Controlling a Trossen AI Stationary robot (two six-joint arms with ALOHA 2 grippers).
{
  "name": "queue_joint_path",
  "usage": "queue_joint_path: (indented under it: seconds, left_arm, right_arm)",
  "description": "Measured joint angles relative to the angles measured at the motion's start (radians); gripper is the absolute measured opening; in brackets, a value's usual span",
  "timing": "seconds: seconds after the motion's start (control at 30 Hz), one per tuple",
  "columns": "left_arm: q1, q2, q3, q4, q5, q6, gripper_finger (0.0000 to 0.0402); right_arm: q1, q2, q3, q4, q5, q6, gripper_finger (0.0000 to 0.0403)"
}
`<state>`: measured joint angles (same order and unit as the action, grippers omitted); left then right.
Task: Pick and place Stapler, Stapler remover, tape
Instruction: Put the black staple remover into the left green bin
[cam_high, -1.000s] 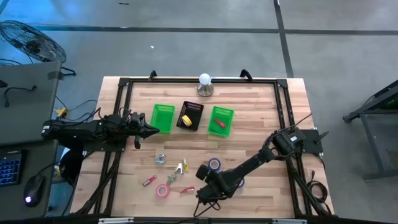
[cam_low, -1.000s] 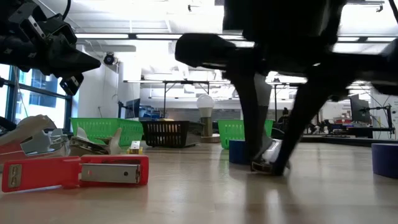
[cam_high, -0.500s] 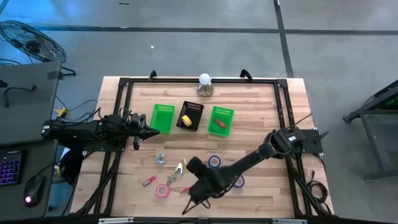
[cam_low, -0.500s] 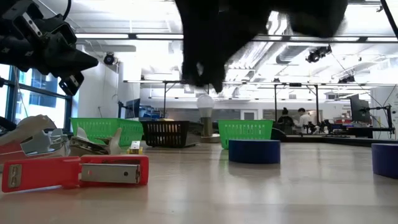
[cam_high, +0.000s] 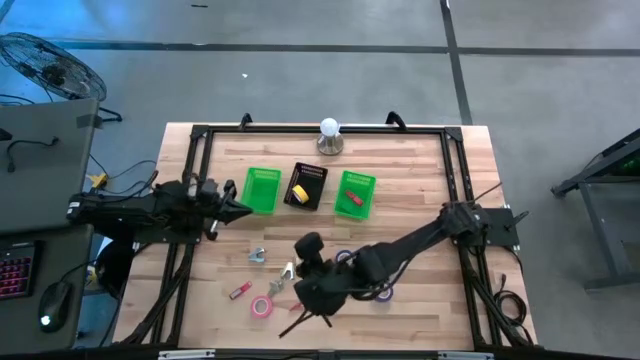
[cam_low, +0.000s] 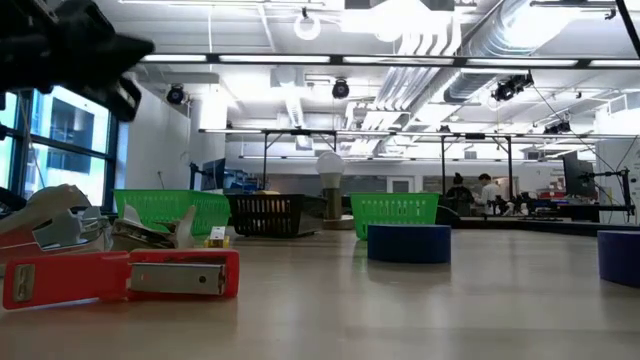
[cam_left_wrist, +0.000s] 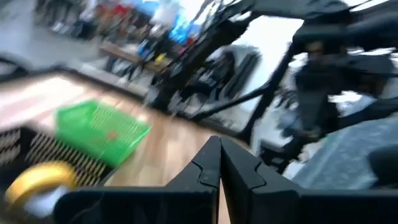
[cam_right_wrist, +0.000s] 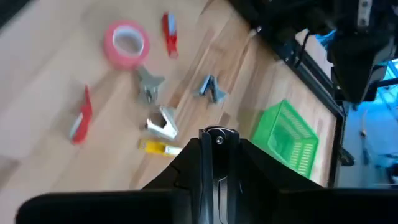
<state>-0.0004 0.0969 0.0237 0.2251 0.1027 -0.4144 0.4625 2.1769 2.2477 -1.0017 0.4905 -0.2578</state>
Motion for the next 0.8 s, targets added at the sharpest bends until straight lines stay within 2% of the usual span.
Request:
queue_joint_path:
  seconds: [0.17,0.33,0.5,0.67,0.8]
  left_arm:
    - [0.0,0.001,0.018,0.031,0.068,0.085,0.0001]
    - [0.0,0.0,0.022,0.11,0.08,0.121,0.0001]
    - [0.0,0.0,0.023,0.184,0.089,0.168,0.0001]
    - [0.0,0.0,0.025,0.2,-0.031,0.181,0.0013]
    - [0.0,0.0,0.025,0.211,-0.143,0.175,0.0063]
  right_arm:
    - [-0.022,-0.049,-0.014,0.181,-0.063,-0.006,0.0067]
    - [-0.064,-0.058,-0.014,0.381,-0.236,-0.042,0.0067]
    - [-0.144,-0.058,-0.014,0.456,-0.372,-0.035,0.0067]
    - [-0.206,-0.058,-0.014,0.468,-0.434,-0.031,0.0067]
    - [-0.237,-0.058,-0.014,0.468,-0.449,-0.06,0.0067]
